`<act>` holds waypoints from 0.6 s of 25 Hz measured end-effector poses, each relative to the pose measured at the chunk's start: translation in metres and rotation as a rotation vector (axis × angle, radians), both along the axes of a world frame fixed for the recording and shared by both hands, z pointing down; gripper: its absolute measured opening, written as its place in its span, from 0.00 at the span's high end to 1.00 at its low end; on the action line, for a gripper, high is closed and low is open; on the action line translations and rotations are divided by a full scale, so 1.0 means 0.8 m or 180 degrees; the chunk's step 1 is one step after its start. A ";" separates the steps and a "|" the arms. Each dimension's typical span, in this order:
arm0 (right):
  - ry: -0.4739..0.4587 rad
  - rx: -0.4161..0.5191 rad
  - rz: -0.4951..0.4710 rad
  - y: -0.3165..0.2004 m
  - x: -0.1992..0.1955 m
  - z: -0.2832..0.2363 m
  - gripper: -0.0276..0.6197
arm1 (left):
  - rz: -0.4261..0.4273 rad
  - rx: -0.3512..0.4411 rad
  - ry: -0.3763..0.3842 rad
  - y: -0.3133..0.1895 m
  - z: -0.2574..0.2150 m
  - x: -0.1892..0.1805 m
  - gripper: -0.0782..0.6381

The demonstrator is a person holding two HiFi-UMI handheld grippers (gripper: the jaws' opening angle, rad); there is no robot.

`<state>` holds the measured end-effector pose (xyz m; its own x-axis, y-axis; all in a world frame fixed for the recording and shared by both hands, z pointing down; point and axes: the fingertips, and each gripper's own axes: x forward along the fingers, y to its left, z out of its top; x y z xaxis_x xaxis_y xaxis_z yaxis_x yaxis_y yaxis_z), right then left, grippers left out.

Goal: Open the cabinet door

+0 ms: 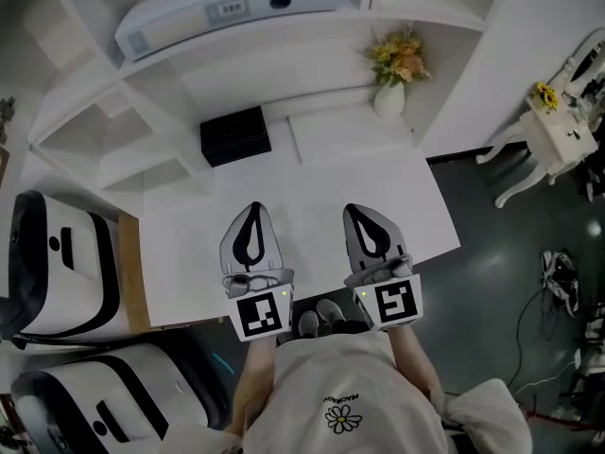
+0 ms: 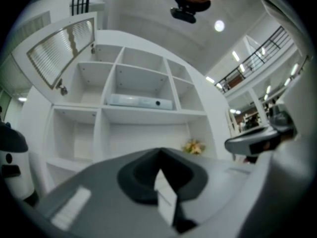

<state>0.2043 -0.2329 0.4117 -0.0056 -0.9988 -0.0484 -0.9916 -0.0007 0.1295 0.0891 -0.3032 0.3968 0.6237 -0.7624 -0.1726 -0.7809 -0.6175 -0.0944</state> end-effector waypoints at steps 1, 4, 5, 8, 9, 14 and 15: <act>0.0001 0.0008 0.0014 0.000 0.001 -0.001 0.96 | 0.0010 0.0000 0.0003 -0.001 0.000 0.001 0.88; -0.0007 0.0038 0.0041 -0.002 0.004 -0.005 0.96 | 0.0025 -0.0009 0.0004 -0.002 -0.001 0.004 0.88; -0.0014 0.0037 0.0044 -0.003 0.005 -0.005 0.96 | 0.0025 -0.0009 0.0003 -0.002 -0.002 0.004 0.88; 0.0017 -0.0006 0.0041 -0.004 0.006 -0.002 0.96 | 0.0029 0.0004 -0.0014 -0.004 -0.002 0.005 0.88; 0.0027 -0.0017 0.0041 -0.005 0.007 -0.001 0.96 | 0.0027 0.0006 -0.0024 -0.004 -0.001 0.006 0.88; 0.0032 -0.0004 0.0045 -0.007 0.010 -0.001 0.96 | 0.0003 -0.0007 -0.0045 -0.008 0.002 0.005 0.88; 0.0033 -0.0007 0.0048 -0.007 0.011 0.000 0.96 | 0.0000 -0.0011 -0.0045 -0.009 0.003 0.005 0.88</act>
